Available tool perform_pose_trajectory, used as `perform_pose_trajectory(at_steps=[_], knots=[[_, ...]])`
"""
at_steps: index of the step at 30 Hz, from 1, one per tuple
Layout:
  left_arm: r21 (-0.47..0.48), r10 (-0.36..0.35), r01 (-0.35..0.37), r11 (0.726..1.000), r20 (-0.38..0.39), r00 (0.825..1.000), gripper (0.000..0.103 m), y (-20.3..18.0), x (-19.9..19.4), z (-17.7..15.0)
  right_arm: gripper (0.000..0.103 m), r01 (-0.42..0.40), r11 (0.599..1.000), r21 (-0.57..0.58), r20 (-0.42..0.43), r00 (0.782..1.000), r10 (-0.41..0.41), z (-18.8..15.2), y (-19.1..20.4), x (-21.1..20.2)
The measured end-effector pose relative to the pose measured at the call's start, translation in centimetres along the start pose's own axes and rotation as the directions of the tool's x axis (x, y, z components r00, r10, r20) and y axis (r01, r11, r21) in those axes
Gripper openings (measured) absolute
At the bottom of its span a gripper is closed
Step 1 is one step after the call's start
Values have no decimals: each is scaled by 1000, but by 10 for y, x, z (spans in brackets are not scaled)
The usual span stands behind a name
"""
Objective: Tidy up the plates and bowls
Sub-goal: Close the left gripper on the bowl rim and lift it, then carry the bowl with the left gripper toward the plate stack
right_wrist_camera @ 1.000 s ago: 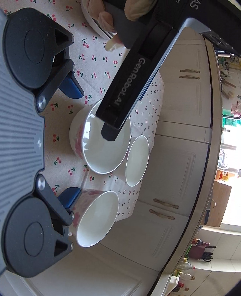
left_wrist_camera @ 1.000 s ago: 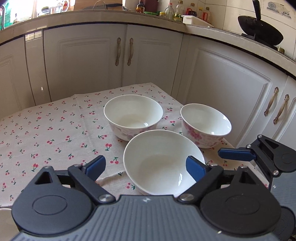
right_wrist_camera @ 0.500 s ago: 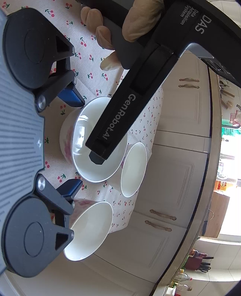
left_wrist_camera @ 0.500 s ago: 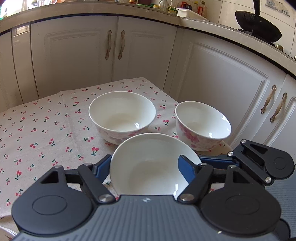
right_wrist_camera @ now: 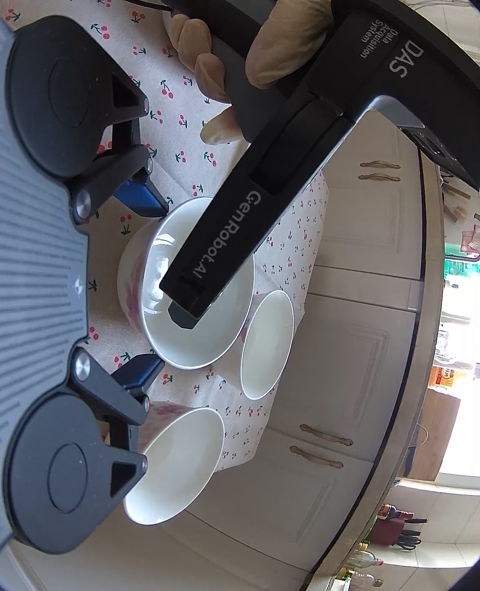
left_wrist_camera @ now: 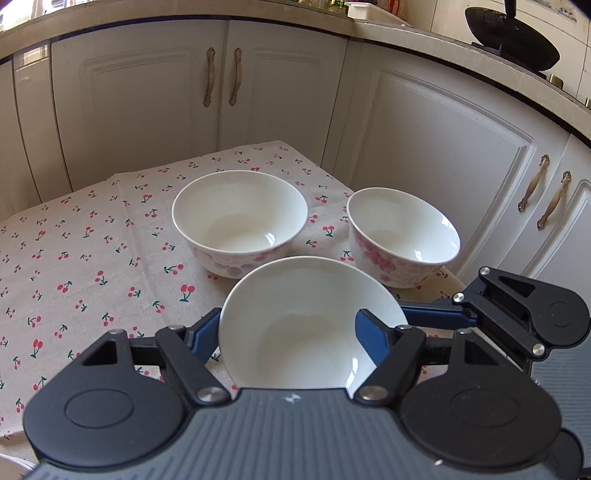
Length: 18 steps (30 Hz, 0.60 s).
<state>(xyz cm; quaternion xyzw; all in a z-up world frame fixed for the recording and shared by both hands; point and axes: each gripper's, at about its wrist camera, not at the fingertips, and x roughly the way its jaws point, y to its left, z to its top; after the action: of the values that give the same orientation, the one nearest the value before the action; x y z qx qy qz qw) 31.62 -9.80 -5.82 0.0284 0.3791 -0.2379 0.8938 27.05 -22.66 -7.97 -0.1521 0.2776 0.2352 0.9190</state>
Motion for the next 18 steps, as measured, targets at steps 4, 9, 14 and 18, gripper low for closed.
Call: perform_pose_trajectory(at_steps=[4,9,14,18], knots=[[-2,4,-4,1000,-8,1000,76,-2,-5,-3,85,-8,1000,6,5,1000,8,2,1,-7],[-5,3,-3,1000,4,1000,76,-7,-19,-8,85,-9,1000,2,17,1000,9,3,7,-20],[12,13,-14,1000,22,1000,76,-16,-38,-17,85,-9,1000,-3,27,1000,9,3,15,-36],[14,12,-12,1000,30,999,76,-20,-53,-27,85,-11,1000,-13,35,999,11,1,25,-50]])
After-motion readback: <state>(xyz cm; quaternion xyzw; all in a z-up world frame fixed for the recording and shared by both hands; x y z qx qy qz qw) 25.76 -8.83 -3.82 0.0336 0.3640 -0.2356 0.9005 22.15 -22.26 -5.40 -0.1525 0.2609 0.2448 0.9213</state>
